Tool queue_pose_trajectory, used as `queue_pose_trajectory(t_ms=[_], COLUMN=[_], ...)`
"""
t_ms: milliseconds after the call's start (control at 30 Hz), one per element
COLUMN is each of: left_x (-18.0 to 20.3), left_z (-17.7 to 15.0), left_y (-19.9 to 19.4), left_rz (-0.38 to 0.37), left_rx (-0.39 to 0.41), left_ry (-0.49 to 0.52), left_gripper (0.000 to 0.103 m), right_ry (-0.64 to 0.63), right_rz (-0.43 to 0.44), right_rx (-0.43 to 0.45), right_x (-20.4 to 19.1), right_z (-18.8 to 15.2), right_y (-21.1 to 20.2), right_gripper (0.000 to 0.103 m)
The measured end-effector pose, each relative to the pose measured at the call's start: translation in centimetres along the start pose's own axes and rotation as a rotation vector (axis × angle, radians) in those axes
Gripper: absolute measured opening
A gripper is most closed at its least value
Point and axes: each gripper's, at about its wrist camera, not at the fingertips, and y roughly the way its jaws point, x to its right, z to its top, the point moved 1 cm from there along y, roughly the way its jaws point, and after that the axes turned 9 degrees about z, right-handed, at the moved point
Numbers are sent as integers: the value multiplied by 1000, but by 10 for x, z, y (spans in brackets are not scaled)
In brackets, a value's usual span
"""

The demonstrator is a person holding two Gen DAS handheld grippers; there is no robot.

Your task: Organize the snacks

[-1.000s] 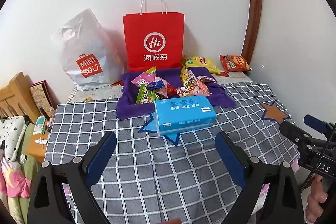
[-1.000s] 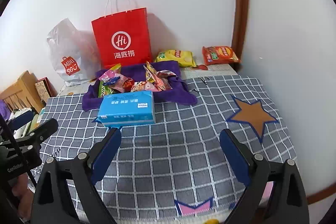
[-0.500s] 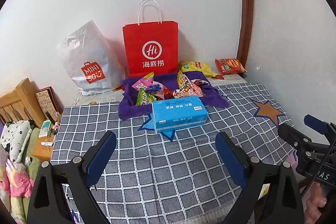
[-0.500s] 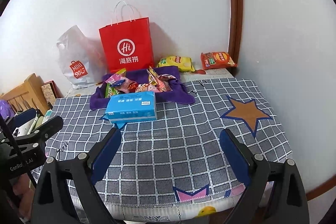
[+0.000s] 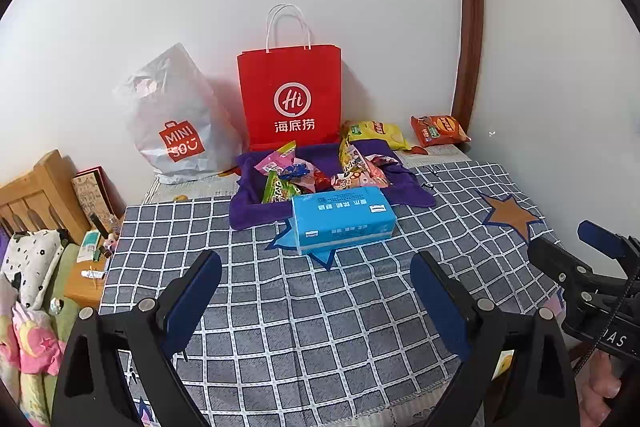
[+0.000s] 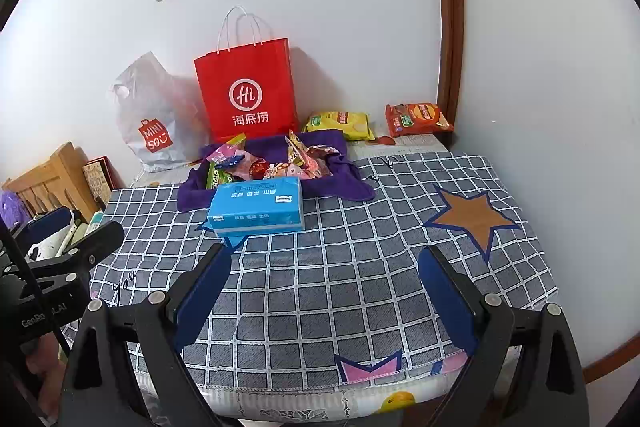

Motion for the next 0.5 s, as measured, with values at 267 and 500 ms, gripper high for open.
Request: queue_pose_trajectory(t_ms=[267, 500], left_x=[-1, -1], left_z=[0, -1], left_y=[0, -1], left_rz=[-3, -5], left_rx=[-1, -1], left_ry=[-6, -8], left_gripper=[96, 96], right_ry=[7, 6], right_rz=[1, 3], right_rx=[1, 1], right_x=[1, 0], right_z=[0, 0], right_y=[0, 0], right_gripper=[94, 94])
